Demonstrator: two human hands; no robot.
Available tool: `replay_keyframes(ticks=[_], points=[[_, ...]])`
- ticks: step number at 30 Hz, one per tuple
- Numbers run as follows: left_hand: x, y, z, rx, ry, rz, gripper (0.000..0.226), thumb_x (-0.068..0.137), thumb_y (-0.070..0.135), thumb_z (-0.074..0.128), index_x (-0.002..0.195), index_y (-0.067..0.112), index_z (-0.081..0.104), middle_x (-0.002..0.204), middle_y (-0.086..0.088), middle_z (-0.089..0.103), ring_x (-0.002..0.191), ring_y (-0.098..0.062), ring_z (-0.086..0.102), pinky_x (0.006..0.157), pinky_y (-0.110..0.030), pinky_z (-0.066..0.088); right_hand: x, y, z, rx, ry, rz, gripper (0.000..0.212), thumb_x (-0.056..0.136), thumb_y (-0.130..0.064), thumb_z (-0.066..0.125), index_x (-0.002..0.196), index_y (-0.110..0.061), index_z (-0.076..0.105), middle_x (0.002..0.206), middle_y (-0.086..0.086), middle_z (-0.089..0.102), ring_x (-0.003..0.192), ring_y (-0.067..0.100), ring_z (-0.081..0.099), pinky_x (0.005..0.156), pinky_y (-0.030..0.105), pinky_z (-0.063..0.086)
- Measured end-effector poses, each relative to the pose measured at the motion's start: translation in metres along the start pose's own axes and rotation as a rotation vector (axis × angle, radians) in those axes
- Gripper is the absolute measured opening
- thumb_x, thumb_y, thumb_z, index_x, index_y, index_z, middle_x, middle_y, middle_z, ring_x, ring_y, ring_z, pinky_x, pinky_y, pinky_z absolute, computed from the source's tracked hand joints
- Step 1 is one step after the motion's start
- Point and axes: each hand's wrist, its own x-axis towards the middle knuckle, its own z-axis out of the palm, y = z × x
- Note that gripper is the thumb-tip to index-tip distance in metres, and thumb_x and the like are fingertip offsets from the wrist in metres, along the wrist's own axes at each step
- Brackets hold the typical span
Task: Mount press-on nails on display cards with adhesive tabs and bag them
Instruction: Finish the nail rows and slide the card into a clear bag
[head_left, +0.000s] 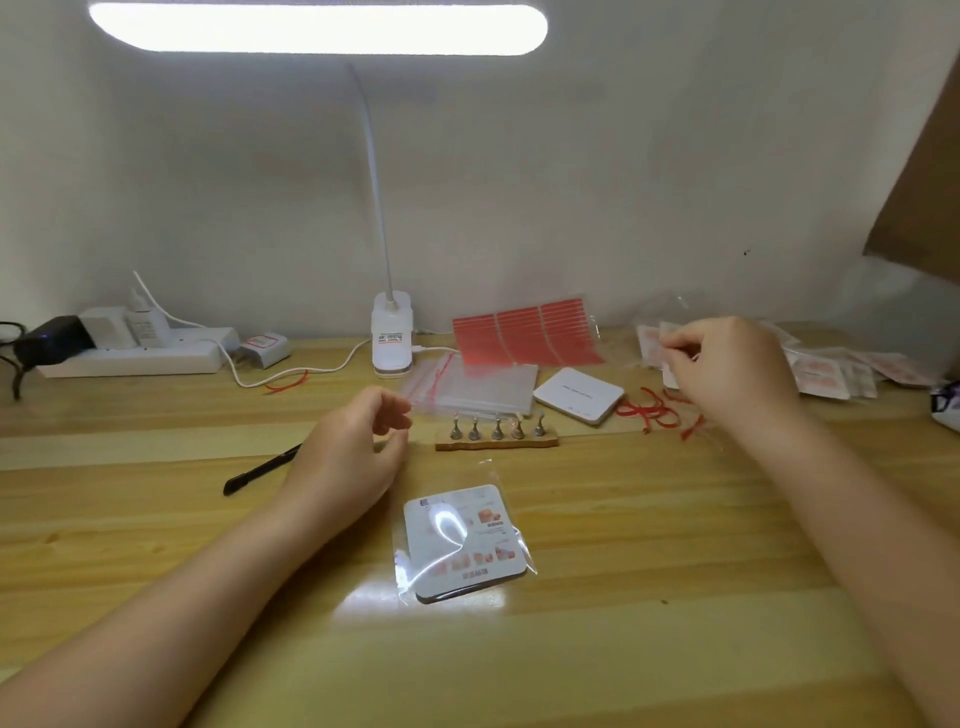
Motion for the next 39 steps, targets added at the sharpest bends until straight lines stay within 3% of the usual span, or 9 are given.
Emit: replay_keyframes(ticks=[5,11,16,18,21,24,28,35,39], points=[[0.002,-0.007,0.002,0.043,-0.004,-0.006,0.019,0.092,0.015,0.062,0.103,0.029,0.055,0.094,0.020,0.063,0.093,-0.004,0.061,0.082,-0.026,0.048,0.000,0.022,0.007,-0.133,-0.018,0.077,0.022,0.085,-0.008,0.058,0.072,-0.017,0.073,0.073,0.003,0.070,0.068,0.023,0.060,0.057,0.029,0.046],[-0.001,-0.006,0.003,0.088,-0.009,0.044,0.019,0.092,0.016,0.061,0.109,0.025,0.057,0.096,0.016,0.063,0.096,-0.008,0.060,0.085,-0.033,0.052,-0.001,0.030,0.016,-0.456,-0.328,0.156,0.047,0.097,-0.049,0.042,0.073,-0.017,0.066,0.079,0.002,0.057,0.090,0.027,0.050,0.077,0.036,0.048],[-0.002,-0.002,0.001,0.124,-0.014,0.044,0.020,0.092,0.017,0.061,0.110,0.025,0.058,0.096,0.017,0.062,0.097,-0.009,0.060,0.086,-0.037,0.052,-0.002,0.026,0.012,-0.333,-0.205,0.125,0.041,0.091,-0.037,0.051,0.057,-0.019,0.064,0.080,0.004,0.060,0.102,0.033,0.049,0.071,0.035,0.043],[-0.002,-0.001,0.000,0.142,0.002,0.043,0.019,0.092,0.019,0.061,0.109,0.025,0.058,0.095,0.017,0.062,0.095,-0.011,0.060,0.084,-0.037,0.052,-0.002,0.022,0.011,-0.235,-0.128,0.090,0.014,0.085,-0.028,0.060,0.077,-0.024,0.071,0.099,0.006,0.061,0.109,0.035,0.048,0.076,0.037,0.042],[0.002,0.009,-0.008,0.099,-0.059,-0.026,0.019,0.089,0.031,0.065,0.106,0.029,0.057,0.090,0.018,0.062,0.087,-0.008,0.061,0.080,-0.037,0.052,-0.003,0.015,0.014,-0.105,-0.136,0.046,0.034,0.081,-0.023,0.066,0.115,-0.025,0.066,0.117,0.008,0.054,0.119,0.033,0.043,0.092,0.042,0.041],[0.005,0.027,-0.022,0.090,-0.359,-0.122,0.052,0.071,0.063,0.072,0.111,0.036,0.052,0.097,0.018,0.062,0.086,0.000,0.059,0.076,-0.028,0.051,-0.013,-0.004,0.018,0.044,-0.151,-0.044,0.035,0.084,-0.025,0.066,0.119,-0.023,0.063,0.113,0.002,0.055,0.111,0.023,0.050,0.092,0.040,0.044],[-0.005,0.047,-0.025,0.338,-0.695,-0.141,0.110,0.048,0.084,0.064,0.142,0.037,0.032,0.138,0.012,0.049,0.111,-0.008,0.052,0.085,-0.025,0.042,-0.041,-0.048,0.028,0.240,-0.336,-0.215,0.009,0.087,-0.031,0.065,0.084,-0.025,0.071,0.079,-0.012,0.064,0.070,0.006,0.058,0.067,0.030,0.050],[-0.011,0.048,-0.016,0.492,-0.604,-0.130,0.108,0.062,0.076,0.069,0.146,0.023,0.026,0.152,0.001,0.036,0.134,-0.020,0.038,0.104,-0.034,0.038,-0.068,-0.077,0.049,0.034,-0.535,-0.247,0.049,0.081,-0.069,0.054,0.082,-0.023,0.071,0.065,-0.006,0.058,0.060,0.006,0.051,0.051,0.028,0.037],[-0.011,0.046,-0.011,0.458,-0.565,-0.093,0.116,0.058,0.076,0.071,0.149,0.023,0.022,0.154,0.001,0.032,0.139,-0.021,0.032,0.107,-0.035,0.033,-0.078,-0.081,0.057,0.164,-0.571,-0.240,0.030,0.084,-0.058,0.060,0.086,-0.031,0.073,0.066,-0.016,0.055,0.065,-0.001,0.050,0.054,0.023,0.035]])
